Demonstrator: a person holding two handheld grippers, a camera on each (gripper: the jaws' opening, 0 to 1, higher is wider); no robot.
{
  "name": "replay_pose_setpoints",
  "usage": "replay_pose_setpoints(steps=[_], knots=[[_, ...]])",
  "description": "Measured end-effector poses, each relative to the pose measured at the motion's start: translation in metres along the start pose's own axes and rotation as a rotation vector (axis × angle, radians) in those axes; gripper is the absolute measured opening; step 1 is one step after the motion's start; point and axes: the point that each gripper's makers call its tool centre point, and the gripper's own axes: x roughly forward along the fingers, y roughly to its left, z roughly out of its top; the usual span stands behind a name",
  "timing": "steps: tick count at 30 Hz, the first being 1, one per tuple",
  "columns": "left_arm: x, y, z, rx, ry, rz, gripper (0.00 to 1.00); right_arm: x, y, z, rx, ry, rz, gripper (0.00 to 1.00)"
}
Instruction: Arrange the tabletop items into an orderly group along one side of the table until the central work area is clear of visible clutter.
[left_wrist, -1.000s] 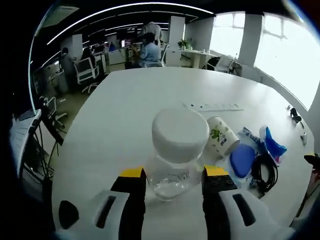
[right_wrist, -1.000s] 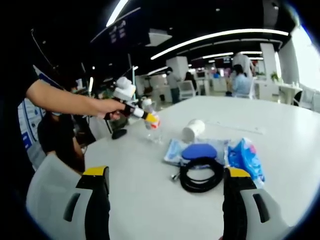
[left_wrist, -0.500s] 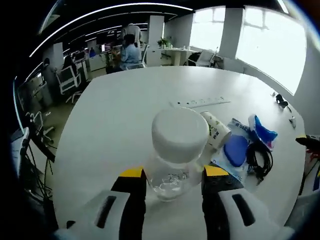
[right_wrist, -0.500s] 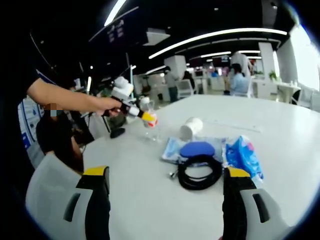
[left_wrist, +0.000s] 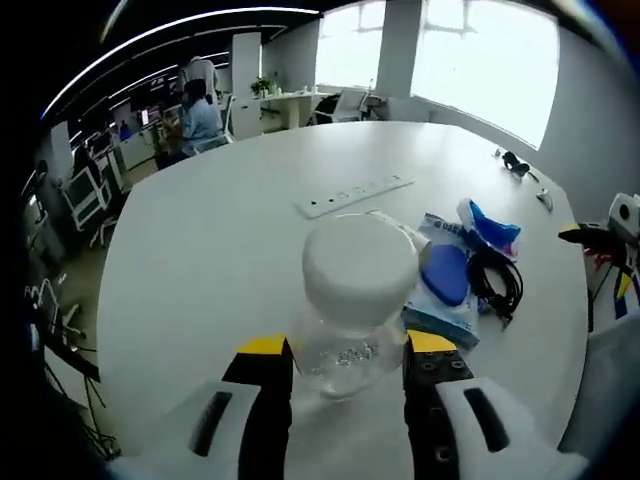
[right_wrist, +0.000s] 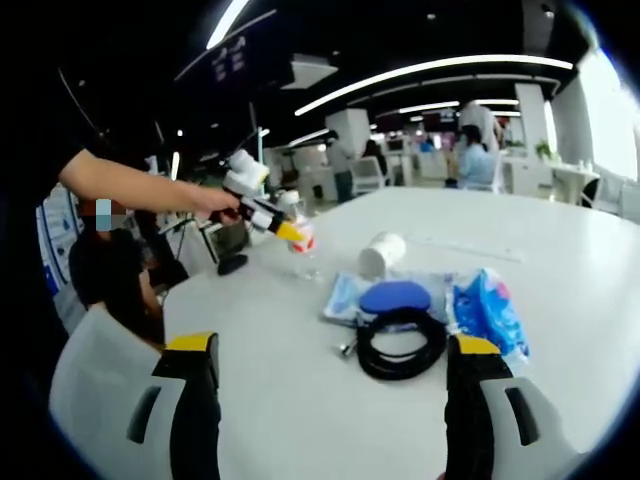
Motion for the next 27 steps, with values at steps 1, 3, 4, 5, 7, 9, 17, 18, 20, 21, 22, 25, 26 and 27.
replay_pose_setpoints(steps=[1,3,4,5,7,9,17,18,20,21,22,25,26,27], knots=[[0.0001,0.0002,0.0,0.004,0.001,-0.006,0.41,0.0001,0.0,-0.0003,0.0,0.002,-0.001,0.92],[0.0003,-0.0004,0.0,0.016,0.001,-0.021,0.41,0.0003,-0.0001,-0.0005,0.0,0.002,-0.005,0.92],[0.0002,-0.0005,0.0,0.018,0.002,-0.025,0.41,0.0004,0.0001,-0.0006,0.001,0.002,-0.008,0.92],[0.0003,-0.0008,0.0,0.028,0.003,-0.033,0.41,0.0006,0.0003,-0.0006,0.001,0.002,-0.009,0.92],[0.0005,-0.0004,0.0003,0.033,0.002,-0.042,0.41,0.0013,0.0007,-0.0009,0.001,0.003,-0.012,0.92],[0.0007,-0.0007,0.0004,0.046,0.002,-0.053,0.41,0.002,0.0017,-0.001,0.001,0.004,-0.013,0.92],[0.0017,0.0017,0.0009,0.072,0.006,-0.088,0.41,0.0045,0.0045,-0.0013,-0.002,0.009,-0.019,0.92],[0.0017,0.0015,0.0009,0.077,0.006,-0.092,0.41,0.0046,0.0045,-0.0014,-0.002,0.009,-0.02,0.92],[0.0016,0.002,0.0009,0.08,0.008,-0.098,0.41,0.005,0.0048,-0.002,-0.002,0.011,-0.022,0.92],[0.0017,0.0017,0.0008,0.088,0.009,-0.104,0.41,0.0052,0.0052,-0.0019,-0.002,0.011,-0.023,0.92],[0.0017,0.0019,0.0009,0.091,0.01,-0.107,0.41,0.0055,0.0055,-0.002,-0.003,0.011,-0.024,0.92],[0.0018,0.0011,0.0009,0.106,0.011,-0.123,0.41,0.0062,0.006,-0.0024,-0.003,0.013,-0.027,0.92],[0.0018,0.0011,0.001,0.107,0.011,-0.125,0.41,0.0063,0.006,-0.0024,-0.003,0.013,-0.027,0.92],[0.002,0.0004,0.0011,0.116,0.011,-0.134,0.41,0.0066,0.0061,-0.0025,-0.003,0.015,-0.029,0.92]])
